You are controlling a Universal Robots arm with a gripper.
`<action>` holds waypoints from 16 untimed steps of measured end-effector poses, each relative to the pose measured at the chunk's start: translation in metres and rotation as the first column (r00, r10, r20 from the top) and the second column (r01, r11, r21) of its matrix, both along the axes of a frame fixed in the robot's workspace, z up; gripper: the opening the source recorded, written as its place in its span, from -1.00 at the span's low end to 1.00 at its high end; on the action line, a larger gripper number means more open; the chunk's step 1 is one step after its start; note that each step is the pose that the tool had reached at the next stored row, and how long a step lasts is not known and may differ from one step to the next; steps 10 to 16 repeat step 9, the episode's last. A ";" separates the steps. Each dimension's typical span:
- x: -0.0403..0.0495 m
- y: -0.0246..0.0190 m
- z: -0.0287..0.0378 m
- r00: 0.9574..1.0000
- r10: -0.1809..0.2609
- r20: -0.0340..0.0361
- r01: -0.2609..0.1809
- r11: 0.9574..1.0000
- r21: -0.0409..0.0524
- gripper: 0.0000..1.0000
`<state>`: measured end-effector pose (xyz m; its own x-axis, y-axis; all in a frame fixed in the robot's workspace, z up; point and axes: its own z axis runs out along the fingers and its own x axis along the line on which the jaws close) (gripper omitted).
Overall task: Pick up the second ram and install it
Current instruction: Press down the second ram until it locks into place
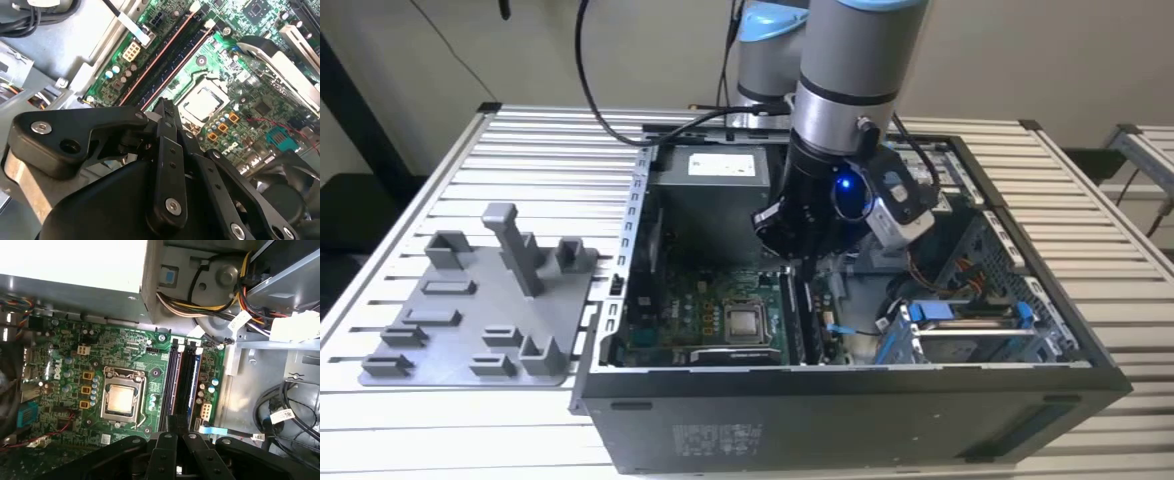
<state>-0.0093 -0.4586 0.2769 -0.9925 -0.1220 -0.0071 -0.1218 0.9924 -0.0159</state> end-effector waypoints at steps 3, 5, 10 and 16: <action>0.0000 0.0000 0.0002 1.000 0.000 0.000 0.000 1.000 0.000 -0.79; 0.0000 0.0000 0.0005 1.000 0.000 0.000 0.000 1.000 0.000 -0.79; 0.0000 0.0000 0.0015 1.000 0.000 0.000 0.000 1.000 0.000 -0.79; 0.0000 0.0000 0.0015 1.000 0.000 0.000 0.000 1.000 0.000 -0.79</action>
